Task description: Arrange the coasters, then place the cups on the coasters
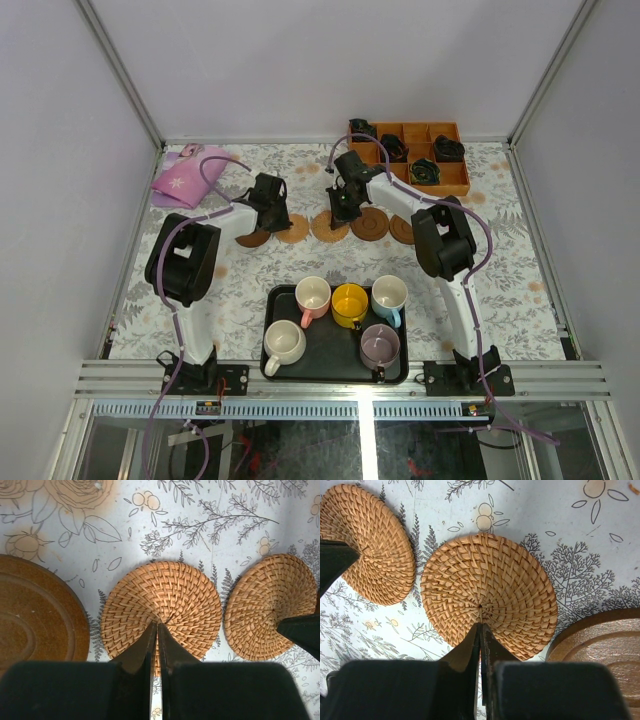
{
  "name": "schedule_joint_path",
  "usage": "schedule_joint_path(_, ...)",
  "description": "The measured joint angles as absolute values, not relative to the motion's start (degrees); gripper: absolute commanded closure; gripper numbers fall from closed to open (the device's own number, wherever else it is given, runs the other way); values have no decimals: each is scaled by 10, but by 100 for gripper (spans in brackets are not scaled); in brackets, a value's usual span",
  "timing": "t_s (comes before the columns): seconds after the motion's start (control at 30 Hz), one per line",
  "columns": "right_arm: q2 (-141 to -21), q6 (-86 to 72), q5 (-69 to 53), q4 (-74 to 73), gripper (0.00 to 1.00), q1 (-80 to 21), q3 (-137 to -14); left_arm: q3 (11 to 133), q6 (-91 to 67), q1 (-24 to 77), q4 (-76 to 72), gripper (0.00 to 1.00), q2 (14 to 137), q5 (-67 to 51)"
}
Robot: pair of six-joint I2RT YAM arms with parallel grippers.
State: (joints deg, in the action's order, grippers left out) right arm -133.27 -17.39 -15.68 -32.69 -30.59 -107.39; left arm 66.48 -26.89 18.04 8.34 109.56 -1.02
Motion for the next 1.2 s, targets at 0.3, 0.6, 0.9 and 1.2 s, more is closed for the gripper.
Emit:
schedule_joint_path(0.3, -1333, -174, -156, -328, 100, -307, -1074, 669, -268, 180, 95, 98, 1096, 3)
schedule_joint_path(0.6, -1329, -173, -155, -342, 100, -317, -1074, 669, -267, 180, 95, 97, 1095, 2)
schedule_joint_path(0.9, -1314, -170, -129, -357, 95, -322, -1074, 675, -263, 180, 107, 97, 1084, 4)
schedule_joint_path(1.2, -1305, -156, -94, -357, 95, -322, -1113, 678, -254, 180, 119, 97, 1036, 9)
